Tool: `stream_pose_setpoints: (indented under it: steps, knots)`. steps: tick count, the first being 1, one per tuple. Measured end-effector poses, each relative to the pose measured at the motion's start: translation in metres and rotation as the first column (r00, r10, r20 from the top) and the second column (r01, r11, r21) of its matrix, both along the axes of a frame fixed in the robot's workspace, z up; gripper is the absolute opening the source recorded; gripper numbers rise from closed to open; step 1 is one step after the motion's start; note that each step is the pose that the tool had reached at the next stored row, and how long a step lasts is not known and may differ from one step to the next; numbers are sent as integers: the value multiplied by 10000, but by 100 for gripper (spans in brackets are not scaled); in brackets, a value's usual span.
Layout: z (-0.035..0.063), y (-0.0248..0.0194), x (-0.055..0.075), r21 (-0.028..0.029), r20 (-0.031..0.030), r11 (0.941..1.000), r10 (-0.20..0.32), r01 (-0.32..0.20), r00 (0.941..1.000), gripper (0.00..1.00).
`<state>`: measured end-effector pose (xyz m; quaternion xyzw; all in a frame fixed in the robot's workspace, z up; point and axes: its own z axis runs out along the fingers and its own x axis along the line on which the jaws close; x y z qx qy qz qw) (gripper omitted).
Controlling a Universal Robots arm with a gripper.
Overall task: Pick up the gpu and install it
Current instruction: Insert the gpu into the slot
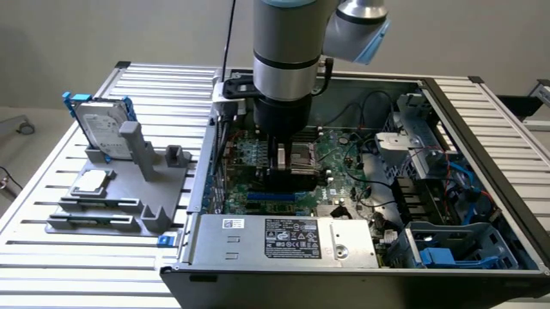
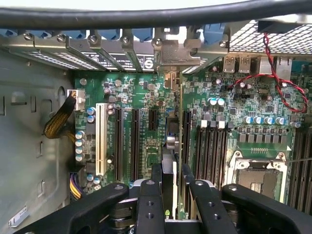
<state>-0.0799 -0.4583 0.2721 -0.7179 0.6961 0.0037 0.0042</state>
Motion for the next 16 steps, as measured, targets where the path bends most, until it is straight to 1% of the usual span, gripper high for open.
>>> stream_pose_setpoints:
  steps: [7,16]
  knots:
    - [-41,-16,-2,0,-1,10000,0,0,10000,27]
    - [-76,-18,-21,2,0,10000,2,-2,10000,27]
